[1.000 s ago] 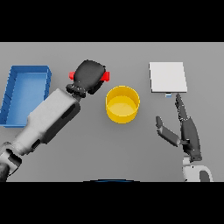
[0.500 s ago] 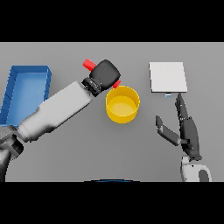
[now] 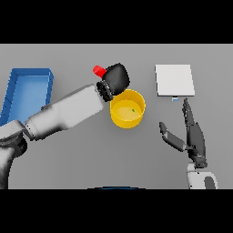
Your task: Pick up the red beaker and tilt it to pour out 1 green nut into yellow bowl. Pick up the yellow bowl and place it on the metallic measuring scale.
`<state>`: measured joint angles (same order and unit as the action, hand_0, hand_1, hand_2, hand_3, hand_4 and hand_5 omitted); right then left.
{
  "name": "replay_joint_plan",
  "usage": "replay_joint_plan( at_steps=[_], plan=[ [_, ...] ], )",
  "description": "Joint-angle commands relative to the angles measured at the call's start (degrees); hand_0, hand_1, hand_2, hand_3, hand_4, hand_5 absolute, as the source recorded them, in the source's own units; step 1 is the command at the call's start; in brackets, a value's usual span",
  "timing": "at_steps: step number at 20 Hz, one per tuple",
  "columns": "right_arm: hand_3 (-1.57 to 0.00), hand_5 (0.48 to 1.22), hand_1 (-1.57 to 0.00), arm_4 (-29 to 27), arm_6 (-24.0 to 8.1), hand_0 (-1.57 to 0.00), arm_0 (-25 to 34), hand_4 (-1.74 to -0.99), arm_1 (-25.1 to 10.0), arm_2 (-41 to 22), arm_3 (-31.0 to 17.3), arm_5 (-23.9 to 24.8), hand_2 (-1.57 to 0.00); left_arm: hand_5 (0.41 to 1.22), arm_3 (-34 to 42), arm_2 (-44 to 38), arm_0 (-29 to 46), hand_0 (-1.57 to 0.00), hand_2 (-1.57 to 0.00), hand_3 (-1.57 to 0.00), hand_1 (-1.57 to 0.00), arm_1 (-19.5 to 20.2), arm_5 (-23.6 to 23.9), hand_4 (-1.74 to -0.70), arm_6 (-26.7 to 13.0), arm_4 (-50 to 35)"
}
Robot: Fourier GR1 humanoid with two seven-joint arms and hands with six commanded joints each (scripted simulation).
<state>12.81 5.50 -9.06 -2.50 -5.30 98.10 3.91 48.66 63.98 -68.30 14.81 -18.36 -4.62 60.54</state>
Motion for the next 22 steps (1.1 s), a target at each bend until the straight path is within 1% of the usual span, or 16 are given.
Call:
replay_joint_plan(
  at_steps=[1,2,3,5,8,9,10,11,13,14,16,17,18,20,21,22],
  plan=[
    [0.0,0.588,0.0,0.51,-0.12,0.0,-0.03,-1.27,0.36,-0.39,0.09,0.32,0.0,1.221,-0.4,0.85,-1.02,-1.57,-1.57,-1.56,-1.57,0.37,-0.47,-1.74,0.99,0.19],
    [0.0,0.586,0.0,0.69,0.03,0.0,-0.33,-1.26,0.55,-0.72,0.21,0.24,0.0,1.221,-0.71,1.8,-2.07,-1.57,-1.57,-1.56,-1.57,0.38,-1.61,-1.74,1.62,0.29],
    [0.0,0.583,0.0,1.2,-0.25,0.0,-0.26,-1.25,-0.36,-0.21,0.46,0.54,0.0,1.221,-1.25,3.14,-2.6,-1.57,-1.57,-1.57,-1.57,0.01,-2.38,-1.74,1.56,1.52],
    [0.0,0.583,0.0,0.94,-0.94,0.0,0.82,-1.225,-0.28,0.18,0.21,0.84,0.0,1.221,-3.02,4.79,-4.22,-1.57,-1.57,-1.57,-1.57,-0.79,-2.26,-1.73,2.96,3.52],
    [0.0,0.591,0.0,1.37,0.3,0.0,0.41,-1.204,-0.25,-0.17,-0.85,0.68,0.0,1.221,-4.43,7.52,-6.4,-1.57,-1.57,-1.57,-1.57,-1.38,-1.7,-1.73,5.92,5.13],
    [0.0,0.591,0.0,1.68,1.7,0.0,-0.2,-1.206,0.14,-0.76,-0.2,0.77,0.0,1.221,-5.01,8.62,-6.65,-1.57,-1.57,-1.57,-1.57,-1.39,-1.16,-1.73,6.03,5.92],
    [0.0,0.592,0.0,2.07,2.0,0.0,-0.58,-1.21,0.24,-0.96,0.28,1.02,0.0,1.221,-5.2,9.02,-7.71,-1.57,-1.57,-1.57,-1.57,-1.56,-0.81,-1.73,7.13,5.94],
    [0.0,0.593,0.0,1.71,2.0,0.0,-1.41,-1.209,0.15,-0.83,0.92,0.86,0.0,1.221,-5.28,9.82,-7.68,-1.57,-1.57,-1.57,-1.57,-1.77,-0.79,-1.73,7.01,6.26],
    [0.0,0.594,0.0,2.9,0.57,0.0,-0.45,-1.207,0.48,-1.14,0.06,1.61,0.0,1.221,-5.07,10.38,-9.59,-1.57,-1.57,-1.57,-1.57,-1.38,-1.21,-1.73,8.48,6.11],
    [0.0,0.592,0.0,3.04,0.96,0.0,-1.16,-1.206,0.23,-1.29,0.47,1.41,0.0,1.221,-5.16,10.08,-10.94,-1.57,-1.57,-1.57,-1.57,-1.03,-1.74,-1.73,8.89,5.71],
    [0.0,0.592,0.0,3.05,0.69,0.0,-0.1,-1.209,0.4,-1.06,-0.04,1.77,0.0,1.221,-6.16,8.55,-13.62,-1.57,-1.57,-1.57,-1.57,0.07,-0.27,-1.73,9.25,4.61],
    [0.0,0.592,0.0,3.21,0.61,0.0,0.79,-1.203,0.31,-0.87,-0.24,2.11,0.0,1.221,-6.48,7.39,-15.2,-1.57,-1.57,-1.49,-1.57,1.42,0.54,-1.73,9.76,3.71],
    [0.0,0.592,0.0,2.78,0.97,0.0,0.7,-1.201,0.1,-0.76,0.78,1.87,0.0,1.221,-7.58,6.27,-17.5,-1.57,-1.4,-1.51,-1.57,2.0,0.39,-1.68,9.52,3.12],
    [0.0,0.596,0.0,2.19,0.74,0.0,0.83,-1.186,0.11,-0.81,-0.15,1.14,0.0,1.221,-9.83,3.58,-20.89,-1.57,-1.46,-1.04,-1.57,4.24,1.77,-1.7,10.75,0.76],
    [0.0,0.596,0.0,1.24,0.56,0.0,0.85,-1.183,-0.03,-0.43,0.06,0.67,0.0,1.221,-10.75,2.47,-22.09,-1.57,-1.48,-1.15,-1.57,5.19,2.55,-1.7,11.05,-0.29],
    [0.0,0.593,0.0,0.82,0.49,0.0,1.29,-1.181,-0.11,-0.27,-0.03,0.44,0.0,1.221,-12.08,0.86,-22.88,-1.57,-1.5,-1.23,-1.57,5.36,2.59,-1.7,9.42,-1.65]
  ],
)
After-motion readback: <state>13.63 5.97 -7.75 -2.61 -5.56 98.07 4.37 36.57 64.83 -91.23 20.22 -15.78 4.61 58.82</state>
